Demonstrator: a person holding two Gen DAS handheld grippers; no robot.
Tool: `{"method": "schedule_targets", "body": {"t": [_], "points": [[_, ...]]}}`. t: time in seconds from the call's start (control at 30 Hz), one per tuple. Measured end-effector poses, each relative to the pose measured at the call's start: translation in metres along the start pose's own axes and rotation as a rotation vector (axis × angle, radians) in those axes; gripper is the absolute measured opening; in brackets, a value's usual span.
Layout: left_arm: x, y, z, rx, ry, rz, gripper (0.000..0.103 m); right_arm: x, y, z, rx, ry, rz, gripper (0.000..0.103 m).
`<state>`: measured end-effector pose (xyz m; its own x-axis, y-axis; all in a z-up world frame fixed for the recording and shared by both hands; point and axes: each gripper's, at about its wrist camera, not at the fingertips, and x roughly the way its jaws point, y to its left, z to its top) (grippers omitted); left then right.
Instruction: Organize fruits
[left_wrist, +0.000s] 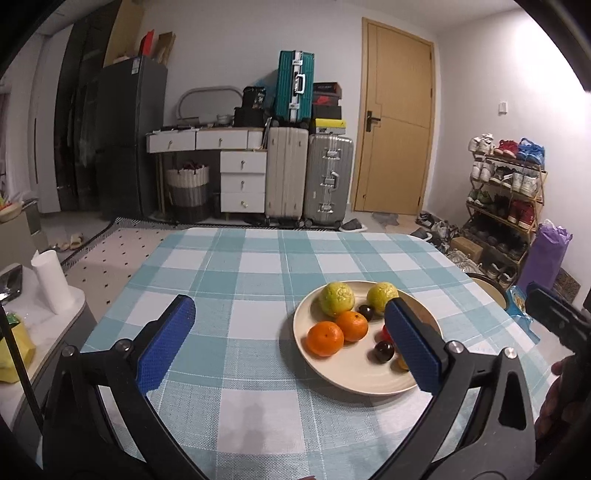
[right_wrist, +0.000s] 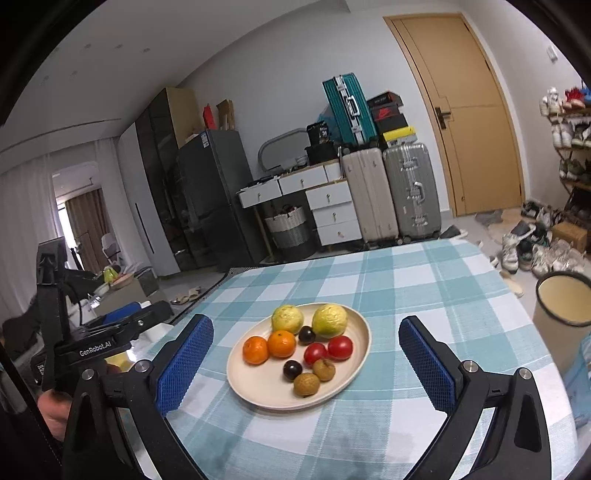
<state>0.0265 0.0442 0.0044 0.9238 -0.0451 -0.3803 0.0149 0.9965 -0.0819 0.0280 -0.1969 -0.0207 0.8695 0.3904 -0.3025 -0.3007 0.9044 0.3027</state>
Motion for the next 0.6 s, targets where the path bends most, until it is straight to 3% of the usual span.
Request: {"method": "schedule_targets", "body": {"t": [0.23, 0.6], "points": [[0.001, 0.004, -0.023, 0.03, -0.051, 0.037, 0.102, -0.005, 0.004, -0.012, -0.074, -0.03, -0.037, 0.103], [0.017, 0.016, -0.041, -0.009, -0.018, 0.076, 0.102, -0.002, 0.0, -0.028, -0.114, -0.009, -0.098, 0.103]]}}
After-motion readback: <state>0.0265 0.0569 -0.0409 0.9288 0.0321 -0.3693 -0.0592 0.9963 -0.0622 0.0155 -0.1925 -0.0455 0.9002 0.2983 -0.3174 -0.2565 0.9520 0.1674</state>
